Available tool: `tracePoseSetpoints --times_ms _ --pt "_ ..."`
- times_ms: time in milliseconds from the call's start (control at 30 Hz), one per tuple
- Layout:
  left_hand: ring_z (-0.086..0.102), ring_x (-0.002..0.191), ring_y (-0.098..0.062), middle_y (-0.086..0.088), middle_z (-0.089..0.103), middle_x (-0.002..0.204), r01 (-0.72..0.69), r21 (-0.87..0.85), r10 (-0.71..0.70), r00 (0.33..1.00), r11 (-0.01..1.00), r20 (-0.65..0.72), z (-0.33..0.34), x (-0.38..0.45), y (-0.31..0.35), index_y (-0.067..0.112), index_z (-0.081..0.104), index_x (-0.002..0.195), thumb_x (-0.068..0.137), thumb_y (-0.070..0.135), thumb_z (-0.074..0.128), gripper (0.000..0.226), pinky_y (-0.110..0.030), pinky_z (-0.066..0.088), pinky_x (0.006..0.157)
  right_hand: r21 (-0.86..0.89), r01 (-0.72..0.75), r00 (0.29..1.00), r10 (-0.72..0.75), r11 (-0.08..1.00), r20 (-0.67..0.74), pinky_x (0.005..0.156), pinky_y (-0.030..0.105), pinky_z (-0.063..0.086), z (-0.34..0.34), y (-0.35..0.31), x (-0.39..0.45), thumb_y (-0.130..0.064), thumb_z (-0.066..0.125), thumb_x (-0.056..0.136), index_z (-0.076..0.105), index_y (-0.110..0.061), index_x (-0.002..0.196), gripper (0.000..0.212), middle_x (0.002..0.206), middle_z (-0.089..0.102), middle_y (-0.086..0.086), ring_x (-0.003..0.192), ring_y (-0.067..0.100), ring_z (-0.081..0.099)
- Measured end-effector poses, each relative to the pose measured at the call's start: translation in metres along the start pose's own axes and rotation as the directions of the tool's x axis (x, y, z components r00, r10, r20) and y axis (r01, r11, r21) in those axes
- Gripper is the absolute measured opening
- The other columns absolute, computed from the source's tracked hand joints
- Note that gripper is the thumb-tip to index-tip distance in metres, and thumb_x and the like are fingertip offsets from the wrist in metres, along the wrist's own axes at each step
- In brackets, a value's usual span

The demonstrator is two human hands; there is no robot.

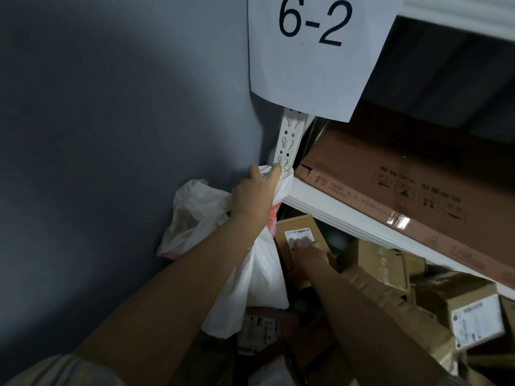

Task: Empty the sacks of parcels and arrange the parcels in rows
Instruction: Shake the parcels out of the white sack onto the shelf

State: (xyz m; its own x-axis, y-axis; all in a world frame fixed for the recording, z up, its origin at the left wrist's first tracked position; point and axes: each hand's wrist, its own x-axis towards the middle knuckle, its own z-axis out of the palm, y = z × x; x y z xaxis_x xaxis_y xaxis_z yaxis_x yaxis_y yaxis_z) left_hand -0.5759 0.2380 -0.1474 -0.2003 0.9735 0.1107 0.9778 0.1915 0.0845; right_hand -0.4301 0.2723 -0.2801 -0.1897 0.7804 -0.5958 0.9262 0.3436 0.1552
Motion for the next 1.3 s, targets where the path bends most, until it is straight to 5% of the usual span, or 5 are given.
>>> tracePoseSetpoints --times_ms 367,600,867,1133,1300 --pt "0.058 0.094 -0.028 -0.018 0.036 0.128 -0.014 0.025 0.014 1.000 1.000 -0.006 0.012 -0.004 0.003 0.025 0.007 0.152 0.089 0.001 0.055 0.082 -0.033 0.044 0.067 0.999 -0.033 0.890 -0.456 -0.039 0.012 0.093 0.046 0.049 -0.091 0.014 -0.055 -0.050 0.048 0.091 0.060 -0.016 0.113 0.042 0.106 0.069 0.005 0.098 0.029 0.063" --pt "0.036 0.134 -0.033 -0.018 0.020 0.153 0.138 -0.581 0.011 0.970 0.802 0.245 0.003 -0.002 -0.034 0.016 0.006 0.153 0.084 0.030 0.069 0.095 -0.037 0.036 0.101 0.996 0.039 0.869 -0.490 -0.079 -0.073 0.103 0.049 0.044 -0.069 -0.036 -0.054 -0.010 0.066 0.083 0.041 -0.026 0.128 0.054 0.124 0.057 0.003 0.118 0.024 0.056" --pt "0.043 0.127 -0.037 -0.017 0.041 0.144 0.044 -0.045 -0.025 0.932 0.998 0.362 0.031 -0.024 -0.082 0.018 0.024 0.148 0.086 0.071 0.039 0.082 -0.045 0.029 0.110 0.977 0.189 0.967 -0.156 -0.095 -0.202 0.114 0.041 0.032 -0.051 -0.073 -0.017 -0.018 0.070 0.082 0.002 -0.032 0.155 0.101 0.158 0.022 -0.002 0.141 0.024 0.033" --pt "0.049 0.115 -0.032 -0.020 0.027 0.140 0.176 -0.208 -0.079 0.911 0.962 0.405 0.068 -0.058 -0.077 0.015 -0.020 0.150 0.075 0.052 0.073 0.125 -0.036 0.043 0.090 0.884 -0.099 0.987 -0.155 -0.456 0.031 0.047 0.023 0.047 -0.022 -0.125 -0.009 0.008 0.033 0.084 0.059 -0.001 0.079 0.028 0.056 0.062 0.005 0.048 0.017 0.062" --pt "0.059 0.103 -0.028 -0.020 0.026 0.145 0.142 0.100 -0.165 0.939 0.985 0.300 0.095 -0.057 -0.080 0.012 -0.027 0.147 0.096 0.027 0.052 0.095 -0.035 0.049 0.083 0.990 0.003 0.995 -0.095 0.144 0.011 0.093 0.049 0.047 -0.006 -0.123 0.009 -0.035 0.054 0.055 0.058 -0.026 0.104 0.049 0.104 0.053 0.007 0.101 0.027 0.052"
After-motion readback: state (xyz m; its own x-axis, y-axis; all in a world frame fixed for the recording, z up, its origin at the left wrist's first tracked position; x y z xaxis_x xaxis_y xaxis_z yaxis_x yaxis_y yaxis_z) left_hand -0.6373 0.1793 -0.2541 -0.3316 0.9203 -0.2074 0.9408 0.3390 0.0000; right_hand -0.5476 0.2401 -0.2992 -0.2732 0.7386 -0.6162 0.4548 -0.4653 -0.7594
